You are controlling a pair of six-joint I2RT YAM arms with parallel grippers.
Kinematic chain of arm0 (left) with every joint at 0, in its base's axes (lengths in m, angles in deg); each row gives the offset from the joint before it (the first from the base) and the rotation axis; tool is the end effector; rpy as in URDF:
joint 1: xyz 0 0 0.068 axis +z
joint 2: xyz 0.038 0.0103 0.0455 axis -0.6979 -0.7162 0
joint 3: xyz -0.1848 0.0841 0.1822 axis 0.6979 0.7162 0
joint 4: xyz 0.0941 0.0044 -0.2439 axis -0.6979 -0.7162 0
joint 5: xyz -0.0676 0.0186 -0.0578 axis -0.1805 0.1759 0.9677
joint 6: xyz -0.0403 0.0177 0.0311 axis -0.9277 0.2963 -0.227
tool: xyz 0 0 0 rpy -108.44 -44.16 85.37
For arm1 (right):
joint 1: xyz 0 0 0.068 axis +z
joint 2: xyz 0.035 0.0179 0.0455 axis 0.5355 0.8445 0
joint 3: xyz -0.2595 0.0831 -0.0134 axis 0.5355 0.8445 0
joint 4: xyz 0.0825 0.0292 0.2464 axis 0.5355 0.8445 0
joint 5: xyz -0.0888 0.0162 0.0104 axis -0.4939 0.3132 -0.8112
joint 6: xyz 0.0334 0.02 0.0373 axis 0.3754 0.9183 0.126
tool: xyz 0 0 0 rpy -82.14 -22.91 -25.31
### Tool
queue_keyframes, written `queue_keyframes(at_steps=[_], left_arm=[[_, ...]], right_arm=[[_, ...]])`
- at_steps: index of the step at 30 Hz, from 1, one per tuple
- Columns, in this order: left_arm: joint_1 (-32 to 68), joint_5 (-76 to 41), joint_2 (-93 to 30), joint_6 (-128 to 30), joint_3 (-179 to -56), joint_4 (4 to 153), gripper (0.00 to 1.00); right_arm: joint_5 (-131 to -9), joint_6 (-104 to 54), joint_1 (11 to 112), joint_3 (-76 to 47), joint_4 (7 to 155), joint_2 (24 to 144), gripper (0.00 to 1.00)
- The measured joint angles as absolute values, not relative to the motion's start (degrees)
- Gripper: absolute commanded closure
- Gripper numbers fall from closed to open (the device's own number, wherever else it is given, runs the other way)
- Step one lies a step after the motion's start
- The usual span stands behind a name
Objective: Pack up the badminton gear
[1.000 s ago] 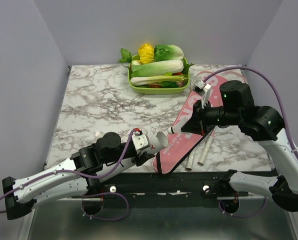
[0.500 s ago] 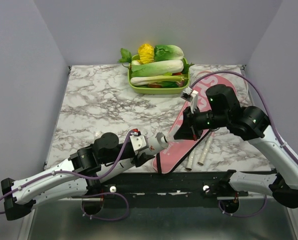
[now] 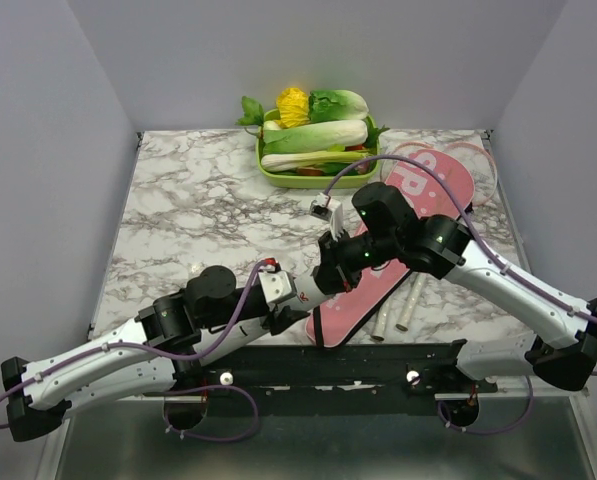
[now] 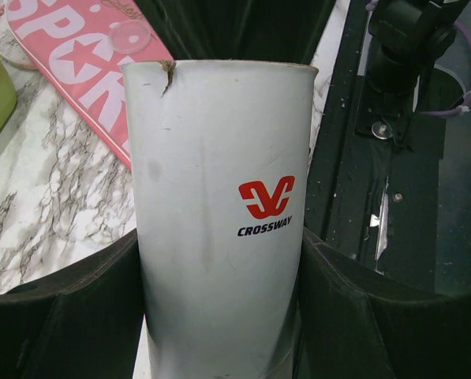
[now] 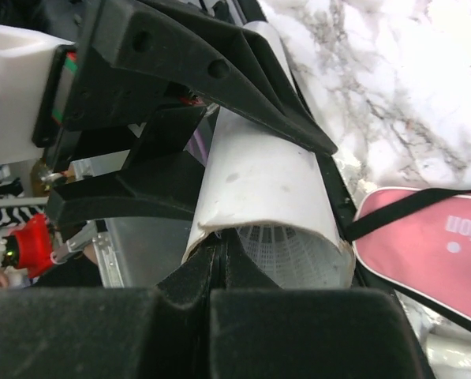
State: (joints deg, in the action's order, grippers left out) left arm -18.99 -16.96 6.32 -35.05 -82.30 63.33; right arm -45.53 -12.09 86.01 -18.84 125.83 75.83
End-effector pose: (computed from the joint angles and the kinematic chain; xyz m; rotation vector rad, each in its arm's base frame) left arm 0.0680 -0.1467 0.3066 1.1270 1.5218 -0.8771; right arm 0.1388 0.2205 0.3898 -1.0349 2.2347 1.2624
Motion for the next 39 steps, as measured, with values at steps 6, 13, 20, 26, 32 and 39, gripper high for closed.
queue_keyframes(at_steps=[6, 13, 20, 26, 32, 39], left_arm=[[-19.16, -16.74, 7.17, -34.94, -82.30, 62.60, 1.00], [-19.27, -16.06, 8.05, -34.18, -82.28, 60.22, 1.00], [-19.31, -15.95, 8.66, -34.37, -82.28, 60.40, 1.00], [-19.31, -16.11, 8.66, -34.90, -82.28, 61.86, 1.00], [-19.29, -16.41, 8.07, -35.07, -82.28, 62.43, 1.00], [-19.29, -16.76, 7.30, -35.07, -82.28, 62.73, 1.00]], right_arm=[[-43.58, -7.80, 87.49, -12.77, 118.00, 76.05, 0.99], [-41.66, -2.14, 87.93, -5.05, 108.32, 73.52, 0.79], [-46.27, -1.51, 87.99, -5.60, 109.59, 71.16, 0.58], [-52.50, -3.26, 88.69, -12.66, 118.03, 71.00, 0.49], [-60.70, -4.72, 88.74, -19.15, 126.40, 68.53, 0.46], [-75.49, -5.95, 86.60, -26.95, 134.11, 66.98, 0.43]])
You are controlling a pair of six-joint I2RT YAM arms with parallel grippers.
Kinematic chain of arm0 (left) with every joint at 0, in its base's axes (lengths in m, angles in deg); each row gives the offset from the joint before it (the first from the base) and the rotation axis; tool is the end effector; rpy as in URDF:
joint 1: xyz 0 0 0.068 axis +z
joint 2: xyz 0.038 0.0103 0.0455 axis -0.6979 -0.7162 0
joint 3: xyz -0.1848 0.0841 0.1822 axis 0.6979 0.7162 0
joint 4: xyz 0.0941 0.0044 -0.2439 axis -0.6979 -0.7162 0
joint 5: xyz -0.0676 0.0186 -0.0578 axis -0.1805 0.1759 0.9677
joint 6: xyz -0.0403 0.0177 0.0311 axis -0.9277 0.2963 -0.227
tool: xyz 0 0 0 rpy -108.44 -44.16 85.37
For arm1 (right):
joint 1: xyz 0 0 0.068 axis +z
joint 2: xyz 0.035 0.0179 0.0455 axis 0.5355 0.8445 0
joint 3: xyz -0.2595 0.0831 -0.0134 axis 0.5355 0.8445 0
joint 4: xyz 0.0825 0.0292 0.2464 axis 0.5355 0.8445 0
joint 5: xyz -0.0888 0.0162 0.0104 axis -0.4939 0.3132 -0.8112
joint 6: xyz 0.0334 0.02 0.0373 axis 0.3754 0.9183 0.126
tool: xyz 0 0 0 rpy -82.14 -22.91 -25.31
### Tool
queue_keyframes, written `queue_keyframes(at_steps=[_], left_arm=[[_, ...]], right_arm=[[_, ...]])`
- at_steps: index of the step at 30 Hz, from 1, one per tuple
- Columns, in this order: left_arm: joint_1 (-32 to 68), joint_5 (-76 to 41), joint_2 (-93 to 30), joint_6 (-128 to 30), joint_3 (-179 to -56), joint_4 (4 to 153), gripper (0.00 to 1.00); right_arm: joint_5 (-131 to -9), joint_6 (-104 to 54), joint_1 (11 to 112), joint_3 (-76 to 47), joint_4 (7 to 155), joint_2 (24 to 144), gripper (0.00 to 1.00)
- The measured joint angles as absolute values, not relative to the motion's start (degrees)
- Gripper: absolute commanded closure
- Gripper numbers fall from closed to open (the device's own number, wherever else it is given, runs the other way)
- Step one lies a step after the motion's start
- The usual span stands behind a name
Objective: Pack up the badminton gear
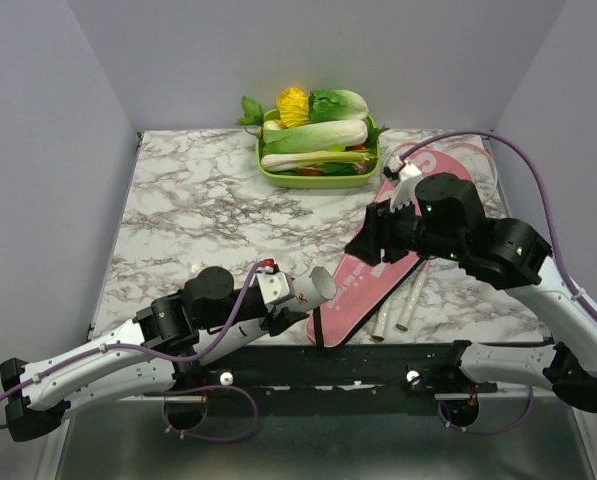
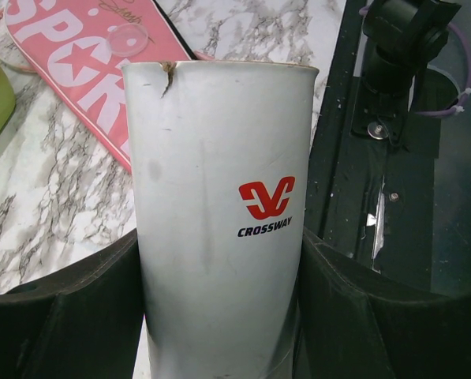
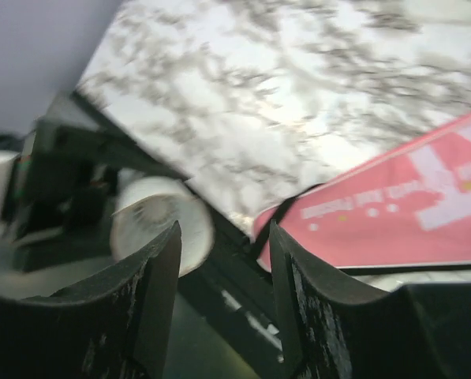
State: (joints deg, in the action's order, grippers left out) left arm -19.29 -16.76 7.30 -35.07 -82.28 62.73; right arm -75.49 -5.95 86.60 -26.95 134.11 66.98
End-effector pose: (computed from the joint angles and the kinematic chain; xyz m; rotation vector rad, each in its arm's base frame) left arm 0.0655 -0.1439 0.3077 1.1304 1.5130 -0.8857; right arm 0.1154 0.1625 0.4502 -0.5668 2.1438 0.8549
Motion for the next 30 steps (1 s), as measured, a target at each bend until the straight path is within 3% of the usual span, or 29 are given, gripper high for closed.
queue_keyframes(at_steps=[10, 23, 30], left_arm=[[-19.29, -17.27, 7.30, -35.07, -82.28, 62.73, 1.00], [-19.29, -17.83, 7.74, -35.18, -82.28, 62.73, 1.00], [-19.25, -17.86, 7.74, -35.18, -82.28, 62.73, 1.00]], right_arm=[[-86.20, -7.30, 62.07, -12.94, 130.42, 71.37, 0.44], [-92.06, -9.38, 48.41, -13.79, 121.57, 96.42, 0.47], [-92.45, -11.02, 45.13, -16.44, 119.45, 102.39, 0.47]])
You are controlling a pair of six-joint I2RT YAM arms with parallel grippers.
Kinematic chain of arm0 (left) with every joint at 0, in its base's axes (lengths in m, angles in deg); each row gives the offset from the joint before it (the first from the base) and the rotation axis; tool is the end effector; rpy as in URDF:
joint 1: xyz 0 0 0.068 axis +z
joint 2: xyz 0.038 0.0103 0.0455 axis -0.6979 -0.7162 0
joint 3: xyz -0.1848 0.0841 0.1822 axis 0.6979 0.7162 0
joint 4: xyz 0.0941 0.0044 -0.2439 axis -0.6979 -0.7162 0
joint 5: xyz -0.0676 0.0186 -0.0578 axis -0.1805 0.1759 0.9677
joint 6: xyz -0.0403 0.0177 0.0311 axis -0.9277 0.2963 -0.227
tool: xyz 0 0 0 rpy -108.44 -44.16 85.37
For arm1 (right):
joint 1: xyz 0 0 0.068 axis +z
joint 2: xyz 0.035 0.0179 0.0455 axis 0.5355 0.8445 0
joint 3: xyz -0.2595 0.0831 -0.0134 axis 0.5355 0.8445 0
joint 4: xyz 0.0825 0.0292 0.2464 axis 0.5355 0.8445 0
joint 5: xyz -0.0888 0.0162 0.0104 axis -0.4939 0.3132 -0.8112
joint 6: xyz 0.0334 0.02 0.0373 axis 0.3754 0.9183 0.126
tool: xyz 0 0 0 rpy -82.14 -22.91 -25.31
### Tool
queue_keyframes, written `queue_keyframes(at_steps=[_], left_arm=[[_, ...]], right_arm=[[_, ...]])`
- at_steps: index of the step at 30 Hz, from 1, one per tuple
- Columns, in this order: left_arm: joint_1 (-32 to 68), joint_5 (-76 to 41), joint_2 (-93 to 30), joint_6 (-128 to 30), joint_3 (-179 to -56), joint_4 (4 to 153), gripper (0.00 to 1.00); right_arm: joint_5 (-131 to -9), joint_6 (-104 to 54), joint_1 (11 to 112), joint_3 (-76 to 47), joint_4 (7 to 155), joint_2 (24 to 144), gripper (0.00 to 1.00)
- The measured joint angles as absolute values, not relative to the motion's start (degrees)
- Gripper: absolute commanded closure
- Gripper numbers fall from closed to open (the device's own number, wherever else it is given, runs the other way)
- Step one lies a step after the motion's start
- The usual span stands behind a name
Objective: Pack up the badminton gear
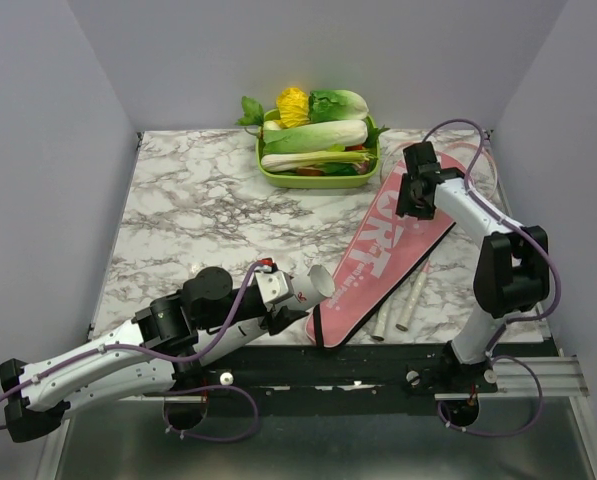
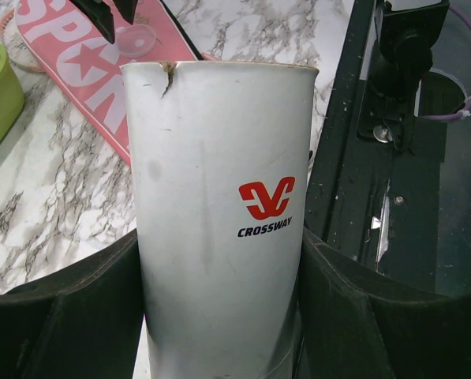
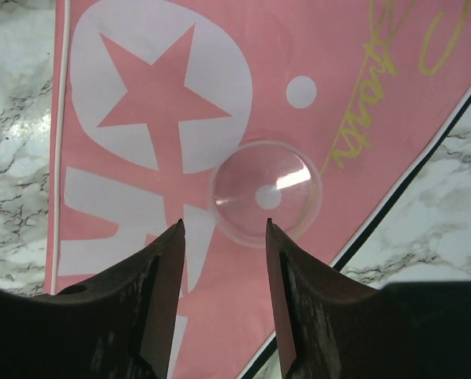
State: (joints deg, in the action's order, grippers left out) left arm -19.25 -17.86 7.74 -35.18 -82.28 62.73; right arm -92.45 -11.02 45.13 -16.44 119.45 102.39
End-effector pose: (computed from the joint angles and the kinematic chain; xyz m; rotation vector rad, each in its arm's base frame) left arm 0.0656 -0.1423 0.3088 1.1112 1.5140 -0.8722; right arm 0.3583 0.0718 0.2424 0.2664 2.5727 -0.1322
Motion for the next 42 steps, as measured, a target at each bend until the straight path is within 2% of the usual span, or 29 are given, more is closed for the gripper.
queue_keyframes(at_steps=[7, 12, 19, 20, 28, 37, 42], left_arm=[[-19.25, -17.88, 7.33, -35.18, -82.28, 62.87, 1.00], [-19.25, -17.90, 6.98, -35.16, -82.28, 63.02, 1.00], [-19.25, -18.18, 6.52, -35.12, -82.30, 63.04, 1.00], [-19.25, -18.21, 6.39, -35.09, -82.28, 63.04, 1.00], [-19.25, -18.25, 6.28, -35.07, -82.30, 63.04, 1.00], [-19.25, -18.25, 6.08, -35.07, -82.30, 63.04, 1.00], [-19.25, -18.25, 5.77, -35.07, -82.30, 63.11, 1.00]], right_arm=[[-92.48, -12.11, 45.18, -16.81, 118.90, 107.11, 0.48], [-92.50, -12.35, 45.18, -17.77, 118.88, 109.49, 0.54], [-92.50, -12.37, 45.18, -18.65, 118.92, 110.59, 0.72], [-92.50, -12.35, 45.18, -18.65, 118.92, 110.63, 0.77], [-92.50, -12.37, 45.18, -18.95, 118.99, 111.04, 0.99], [-91.91, -12.35, 45.18, -19.35, 119.49, 110.34, 0.99], [-89.68, -12.33, 45.72, -19.32, 120.54, 104.88, 0.99]])
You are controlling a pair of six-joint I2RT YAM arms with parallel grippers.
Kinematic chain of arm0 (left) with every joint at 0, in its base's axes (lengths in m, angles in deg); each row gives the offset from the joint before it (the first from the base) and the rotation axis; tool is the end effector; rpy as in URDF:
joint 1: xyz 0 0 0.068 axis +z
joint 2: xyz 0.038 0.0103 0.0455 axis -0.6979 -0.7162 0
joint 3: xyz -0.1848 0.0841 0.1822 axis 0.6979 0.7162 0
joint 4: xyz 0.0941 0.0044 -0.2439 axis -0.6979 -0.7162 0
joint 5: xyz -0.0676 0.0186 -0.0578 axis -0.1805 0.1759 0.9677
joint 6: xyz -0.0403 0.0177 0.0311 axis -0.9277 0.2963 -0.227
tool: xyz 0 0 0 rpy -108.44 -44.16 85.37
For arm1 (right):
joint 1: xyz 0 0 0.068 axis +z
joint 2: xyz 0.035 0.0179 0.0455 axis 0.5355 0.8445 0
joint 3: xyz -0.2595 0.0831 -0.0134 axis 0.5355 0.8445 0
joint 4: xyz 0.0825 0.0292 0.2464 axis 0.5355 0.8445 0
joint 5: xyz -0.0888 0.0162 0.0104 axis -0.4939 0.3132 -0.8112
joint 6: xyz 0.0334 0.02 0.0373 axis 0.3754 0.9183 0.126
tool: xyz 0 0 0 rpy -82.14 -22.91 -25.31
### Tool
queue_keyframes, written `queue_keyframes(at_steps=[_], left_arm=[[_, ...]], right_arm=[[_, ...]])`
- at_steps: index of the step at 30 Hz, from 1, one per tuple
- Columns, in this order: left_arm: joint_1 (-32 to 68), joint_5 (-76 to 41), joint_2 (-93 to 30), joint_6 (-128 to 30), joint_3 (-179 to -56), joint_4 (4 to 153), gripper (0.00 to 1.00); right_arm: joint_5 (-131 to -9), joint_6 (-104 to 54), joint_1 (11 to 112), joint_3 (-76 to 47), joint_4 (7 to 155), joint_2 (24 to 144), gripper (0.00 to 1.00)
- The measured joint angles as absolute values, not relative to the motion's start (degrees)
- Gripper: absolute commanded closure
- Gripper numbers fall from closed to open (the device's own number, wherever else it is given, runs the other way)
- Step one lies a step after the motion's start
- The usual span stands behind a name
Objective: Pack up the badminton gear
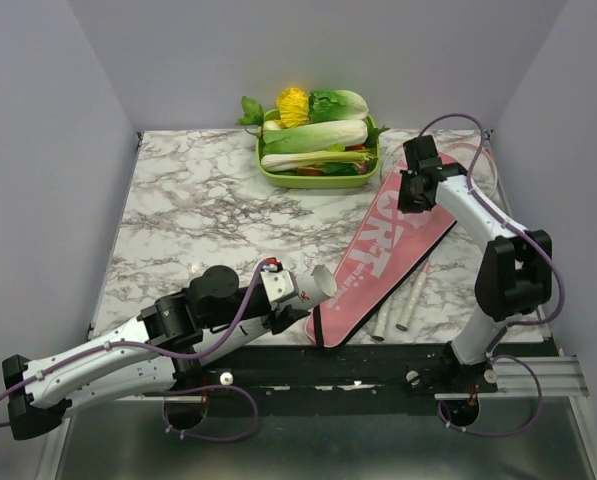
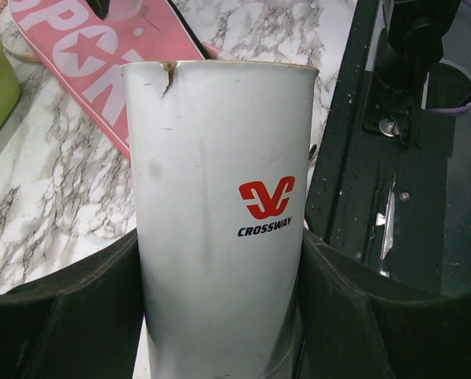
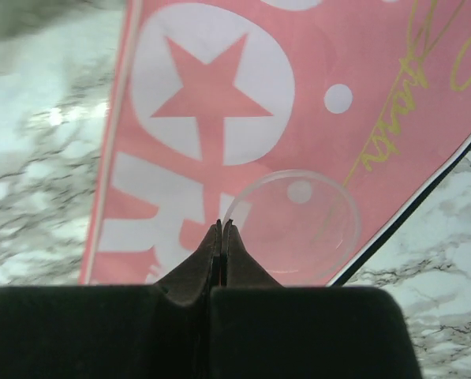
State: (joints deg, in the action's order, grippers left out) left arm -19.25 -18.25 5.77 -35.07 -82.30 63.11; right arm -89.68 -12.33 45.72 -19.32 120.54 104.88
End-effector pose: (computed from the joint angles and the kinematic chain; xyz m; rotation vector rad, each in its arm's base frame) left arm 0.0689 -0.1483 0.3048 1.1221 1.5392 -0.8567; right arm 0.3674 0.0795 0.2410 0.2078 2.6048 -0.0816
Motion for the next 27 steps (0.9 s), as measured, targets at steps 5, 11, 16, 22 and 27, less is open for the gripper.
queue_keyframes(at_steps=[5, 11, 16, 22, 27], left_arm=[[-19.25, -18.25, 5.40, -35.03, -82.30, 63.11, 1.00], [-19.25, -18.25, 4.92, -34.88, -82.30, 63.11, 1.00], [-19.25, -18.23, 4.64, -34.88, -82.30, 63.08, 1.00], [-19.25, -18.18, 4.62, -34.88, -82.30, 63.11, 1.00], [-19.25, -17.81, 4.64, -34.88, -82.30, 63.08, 1.00]], right_arm=[[-83.80, -12.35, 47.34, -18.47, 120.69, 93.80, 0.99], [-70.66, -13.40, 51.38, -16.20, 120.74, 79.59, 0.99], [-57.22, -13.99, 54.66, -13.44, 121.00, 70.11, 0.99], [-45.13, -14.91, 60.59, -13.42, 123.34, 64.55, 0.99], [-38.95, -14.58, 65.57, -11.74, 123.38, 63.16, 0.99]])
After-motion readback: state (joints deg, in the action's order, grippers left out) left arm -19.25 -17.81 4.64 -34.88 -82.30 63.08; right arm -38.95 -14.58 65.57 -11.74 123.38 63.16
